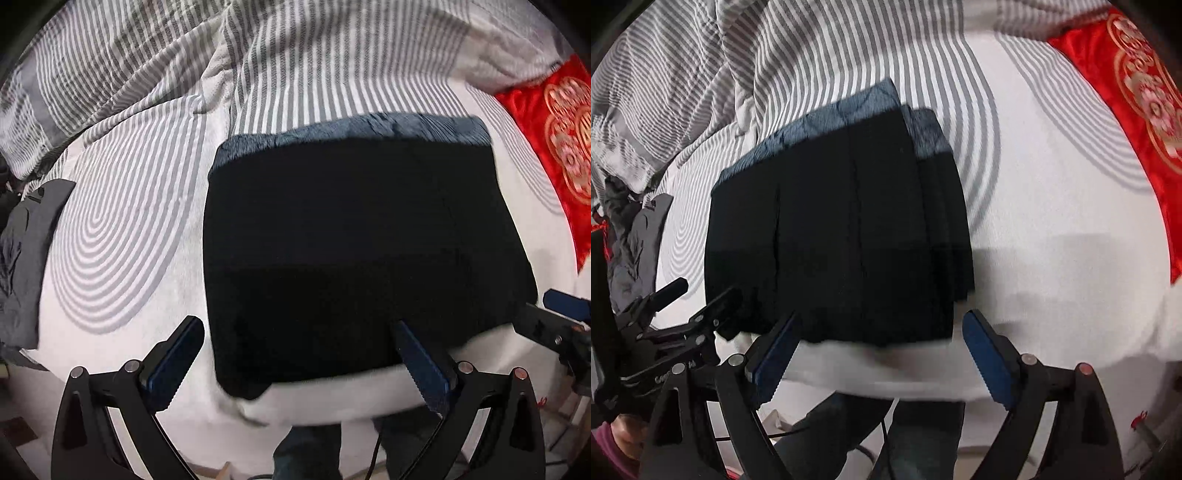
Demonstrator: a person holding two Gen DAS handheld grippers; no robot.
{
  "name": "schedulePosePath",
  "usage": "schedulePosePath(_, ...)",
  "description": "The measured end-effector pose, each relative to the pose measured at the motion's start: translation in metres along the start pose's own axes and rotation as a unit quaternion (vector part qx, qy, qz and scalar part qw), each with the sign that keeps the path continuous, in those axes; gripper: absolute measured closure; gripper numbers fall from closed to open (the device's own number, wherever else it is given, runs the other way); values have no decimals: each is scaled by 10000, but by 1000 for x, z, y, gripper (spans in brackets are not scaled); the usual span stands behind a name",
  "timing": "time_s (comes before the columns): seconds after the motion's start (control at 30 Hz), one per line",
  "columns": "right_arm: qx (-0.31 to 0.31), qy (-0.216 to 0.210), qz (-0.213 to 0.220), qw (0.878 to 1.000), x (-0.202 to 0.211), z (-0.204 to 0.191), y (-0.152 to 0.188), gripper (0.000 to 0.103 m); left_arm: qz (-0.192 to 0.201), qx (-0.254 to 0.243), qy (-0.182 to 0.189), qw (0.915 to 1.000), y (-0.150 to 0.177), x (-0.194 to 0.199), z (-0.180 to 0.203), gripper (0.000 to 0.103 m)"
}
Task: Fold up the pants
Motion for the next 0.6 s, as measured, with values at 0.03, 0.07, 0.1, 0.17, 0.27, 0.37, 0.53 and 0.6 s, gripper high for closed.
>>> schedulePosePath(0.03, 8, 19, -4, 10000, 2, -1, 3, 12, -6, -35, -7, 10000, 4, 4, 2, 0)
schedulePosePath(0.07, 44, 75, 5, 10000, 6, -4, 7, 12, -9, -60, -19, 10000, 6, 7, 3, 0)
schedulePosePath(0.1, 81, 119, 18, 9999, 8, -7, 9, 12, -2, -83, -68, 9999, 9, 12, 3, 0)
schedulePosePath(0.17, 180, 226, 65, 9996, 16, -14, 12, 12, -8, -104, -130, 9999, 12, 18, 4, 0)
schedulePosePath(0.27, 264, 306, 164, 9990, 29, -26, 15, 12, -49, -137, -187, 9997, 17, 28, 3, 0)
schedulePosePath(0.37, 279, 328, 222, 9988, 42, -33, 18, 12, -62, -159, -220, 9996, 22, 38, -1, 0)
schedulePosePath(0.53, 269, 321, 211, 9989, 51, -43, 18, 12, -62, -47, -208, 9998, 29, 56, -9, 0)
schedulePosePath(0.6, 291, 350, 212, 9987, 54, -47, 20, 12, -36, -54, -227, 9997, 30, 61, -12, 0)
Point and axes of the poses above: each gripper's, at about its wrist camera, not at the fingertips, and x roughly against the way its jaws point, z to its right, y to its underside, the point moved 4 cm from there along -x, roughly the way its jaws point, and after that the axes turned 6 degrees about -y, right-handed, at the moved point
